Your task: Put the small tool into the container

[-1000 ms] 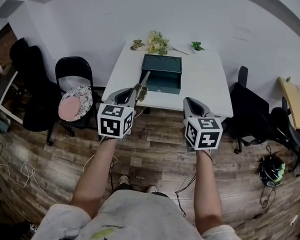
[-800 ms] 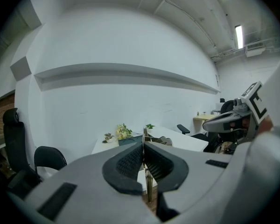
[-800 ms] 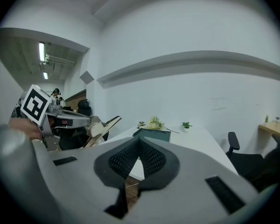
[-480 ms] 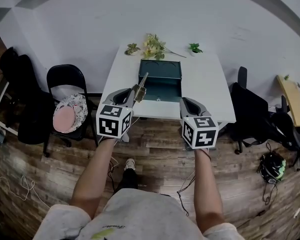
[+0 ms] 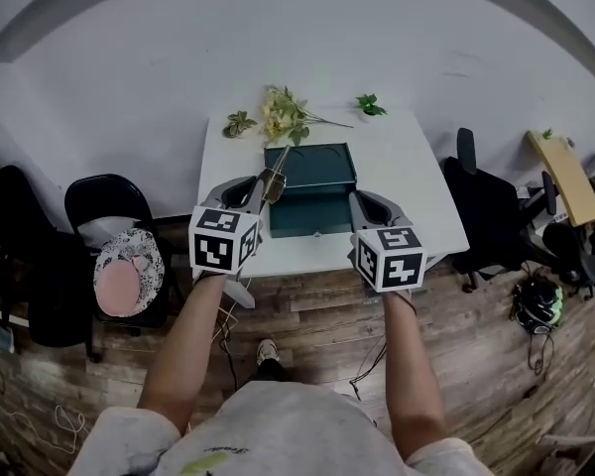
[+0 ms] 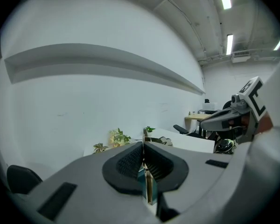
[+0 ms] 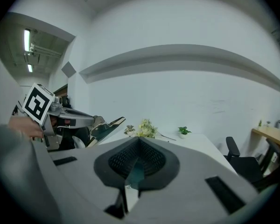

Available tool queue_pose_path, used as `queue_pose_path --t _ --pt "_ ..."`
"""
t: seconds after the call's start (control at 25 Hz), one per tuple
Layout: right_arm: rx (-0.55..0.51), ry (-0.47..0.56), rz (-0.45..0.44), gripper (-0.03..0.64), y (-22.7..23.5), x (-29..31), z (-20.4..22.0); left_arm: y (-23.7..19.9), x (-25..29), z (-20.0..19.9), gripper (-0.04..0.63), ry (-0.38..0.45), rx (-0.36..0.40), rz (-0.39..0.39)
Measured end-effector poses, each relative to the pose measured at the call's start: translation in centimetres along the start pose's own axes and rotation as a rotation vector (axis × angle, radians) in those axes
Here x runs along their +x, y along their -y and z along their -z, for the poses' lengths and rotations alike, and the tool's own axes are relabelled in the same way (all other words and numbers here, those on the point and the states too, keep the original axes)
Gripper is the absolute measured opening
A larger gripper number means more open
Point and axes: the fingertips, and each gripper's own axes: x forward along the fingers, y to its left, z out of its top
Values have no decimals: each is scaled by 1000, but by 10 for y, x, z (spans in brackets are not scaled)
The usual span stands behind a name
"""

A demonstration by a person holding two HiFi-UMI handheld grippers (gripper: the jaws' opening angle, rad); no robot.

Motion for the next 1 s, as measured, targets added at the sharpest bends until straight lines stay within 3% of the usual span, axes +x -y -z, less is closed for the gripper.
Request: queue_pose_path --t 0.52,1.0 --pt "15 -18 109 5 -7 51 -16 -46 48 -6 5 -3 18 126" --pt "46 -28 173 4 6 58 -12 -37 73 -3 5 -15 47 214"
